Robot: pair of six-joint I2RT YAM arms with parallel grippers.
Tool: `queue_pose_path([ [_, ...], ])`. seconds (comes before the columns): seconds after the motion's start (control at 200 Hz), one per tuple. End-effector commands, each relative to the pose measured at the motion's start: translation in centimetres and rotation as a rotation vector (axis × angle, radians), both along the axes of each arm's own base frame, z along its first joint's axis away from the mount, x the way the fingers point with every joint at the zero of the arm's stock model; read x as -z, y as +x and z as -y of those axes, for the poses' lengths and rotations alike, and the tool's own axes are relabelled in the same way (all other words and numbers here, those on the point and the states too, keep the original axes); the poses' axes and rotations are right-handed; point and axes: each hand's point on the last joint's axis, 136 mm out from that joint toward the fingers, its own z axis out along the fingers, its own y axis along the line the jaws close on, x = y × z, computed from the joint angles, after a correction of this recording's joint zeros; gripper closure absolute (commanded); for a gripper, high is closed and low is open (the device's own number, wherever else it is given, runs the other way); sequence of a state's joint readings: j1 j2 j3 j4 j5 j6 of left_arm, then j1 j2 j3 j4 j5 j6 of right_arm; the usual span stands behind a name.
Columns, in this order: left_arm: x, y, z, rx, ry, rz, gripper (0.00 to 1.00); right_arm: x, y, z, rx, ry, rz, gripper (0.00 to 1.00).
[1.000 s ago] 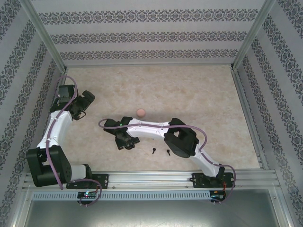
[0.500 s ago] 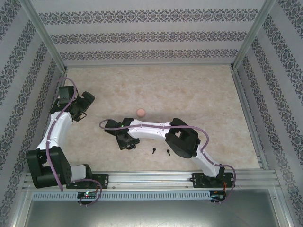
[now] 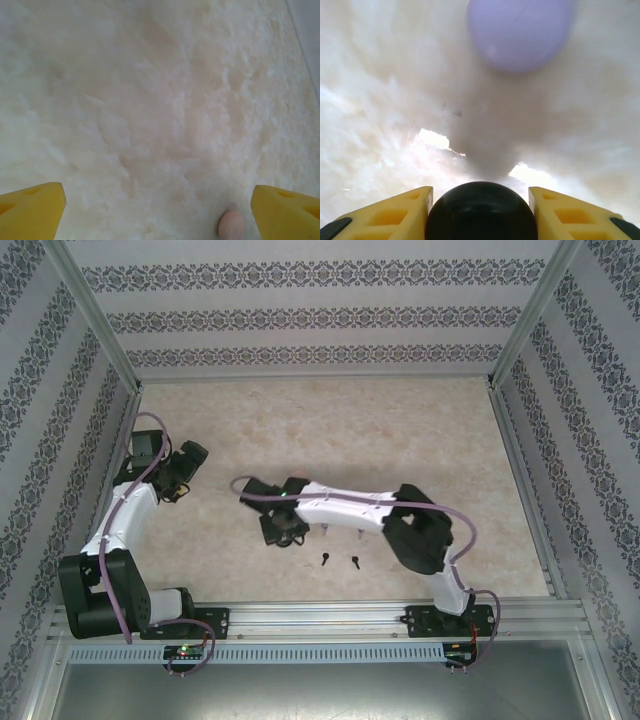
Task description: Insert wireless bluetooth earbuds into charging case
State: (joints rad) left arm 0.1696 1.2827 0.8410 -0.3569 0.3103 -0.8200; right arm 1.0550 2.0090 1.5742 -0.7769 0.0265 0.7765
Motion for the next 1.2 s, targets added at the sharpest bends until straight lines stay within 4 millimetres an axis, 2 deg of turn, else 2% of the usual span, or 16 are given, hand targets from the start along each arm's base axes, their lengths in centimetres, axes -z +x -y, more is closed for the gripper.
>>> queue_pose_path([
  [0.0,-2.4,1.8,3.4,0.134,-0.05,0.194,0.04,-4.6,4.0,1.3,0.117,0.162,0.062,0.57],
  [0.125,-3.1,2.3,7.1,0.24,-0.1,0.338,0.04,-6.4,8.6,4.3,0.284,0.293,0.065,0.56],
  [0.285,-3.3,2.0,11.6,0.358,-0.155,0.492,0.04,-7.6,13.7,7.6,0.515,0.451,0.053,0.56],
  [0.43,-3.1,1.8,16.0,0.48,-0.194,0.56,0.06,-8.3,16.3,8.3,0.658,0.572,0.025,0.56],
  [0.61,-3.3,2.1,21.0,0.607,-0.195,0.602,0.13,-7.8,17.4,7.6,0.784,0.673,-0.03,0.56],
  [0.724,-3.4,2.1,23.1,0.665,-0.182,0.615,0.24,-7.6,17.6,7.4,0.82,0.686,-0.04,0.56],
  [0.769,-3.4,2.3,23.4,0.668,-0.174,0.623,0.3,-7.6,17.7,7.4,0.827,0.687,-0.039,0.56],
  [0.879,-3.4,2.4,24.1,0.669,-0.167,0.638,0.36,-7.4,17.6,7.4,0.836,0.681,-0.037,0.55],
  [1.054,-3.5,2.8,25.6,0.699,-0.166,0.66,0.44,-7.1,17.5,7.1,0.845,0.681,-0.047,0.55],
  [1.194,-4.0,3.5,26.0,0.692,-0.145,0.683,0.48,-7.0,17.2,6.8,0.841,0.683,-0.055,0.55],
])
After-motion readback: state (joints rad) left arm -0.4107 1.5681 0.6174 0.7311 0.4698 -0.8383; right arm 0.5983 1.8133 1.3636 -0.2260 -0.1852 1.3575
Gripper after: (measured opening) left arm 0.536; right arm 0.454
